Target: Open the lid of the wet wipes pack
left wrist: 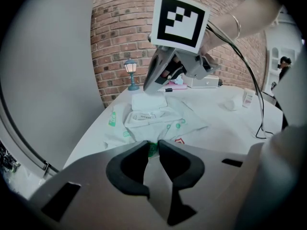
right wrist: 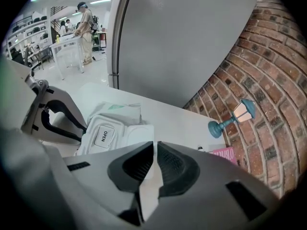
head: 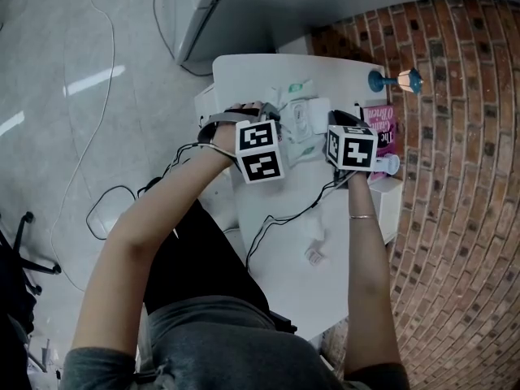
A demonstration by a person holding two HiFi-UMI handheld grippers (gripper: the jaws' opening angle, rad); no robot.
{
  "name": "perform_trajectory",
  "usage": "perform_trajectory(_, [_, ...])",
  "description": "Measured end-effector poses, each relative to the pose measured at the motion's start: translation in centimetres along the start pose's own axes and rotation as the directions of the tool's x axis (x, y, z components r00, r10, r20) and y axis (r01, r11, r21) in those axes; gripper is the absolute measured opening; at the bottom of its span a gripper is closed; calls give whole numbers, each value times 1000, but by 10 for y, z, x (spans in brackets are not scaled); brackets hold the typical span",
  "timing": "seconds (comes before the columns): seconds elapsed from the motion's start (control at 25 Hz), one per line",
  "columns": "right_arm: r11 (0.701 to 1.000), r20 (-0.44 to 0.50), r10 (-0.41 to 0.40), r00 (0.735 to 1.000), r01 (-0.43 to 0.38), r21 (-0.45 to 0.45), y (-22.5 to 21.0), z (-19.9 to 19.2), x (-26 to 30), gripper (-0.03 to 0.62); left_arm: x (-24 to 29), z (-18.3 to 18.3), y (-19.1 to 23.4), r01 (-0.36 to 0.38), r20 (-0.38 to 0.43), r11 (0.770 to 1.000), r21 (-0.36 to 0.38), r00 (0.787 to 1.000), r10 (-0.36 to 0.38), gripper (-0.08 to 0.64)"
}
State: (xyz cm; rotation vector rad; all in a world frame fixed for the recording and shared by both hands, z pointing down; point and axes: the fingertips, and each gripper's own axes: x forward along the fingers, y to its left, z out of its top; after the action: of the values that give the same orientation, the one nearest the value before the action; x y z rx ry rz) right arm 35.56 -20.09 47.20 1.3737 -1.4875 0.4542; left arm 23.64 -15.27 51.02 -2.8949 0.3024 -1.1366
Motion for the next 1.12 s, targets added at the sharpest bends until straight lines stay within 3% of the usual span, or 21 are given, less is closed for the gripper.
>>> perform_trajectory(0.56, [998, -37, -63, 997, 63, -6, -2, -6, 16, 6, -1, 0, -1, 2, 1, 1000, -2, 1000, -2, 84])
perform_trajectory(0.8, [992, 20, -87, 996, 85, 94, -7, 0, 7, 8, 0, -1, 1, 8, -1, 1000, -8, 1000, -8, 86])
perform_trajectory(1.12, [971, 83, -72, 994, 51, 232, 1, -2, -15, 8, -1, -4, 1, 29, -2, 999, -28, 1000, -29, 86])
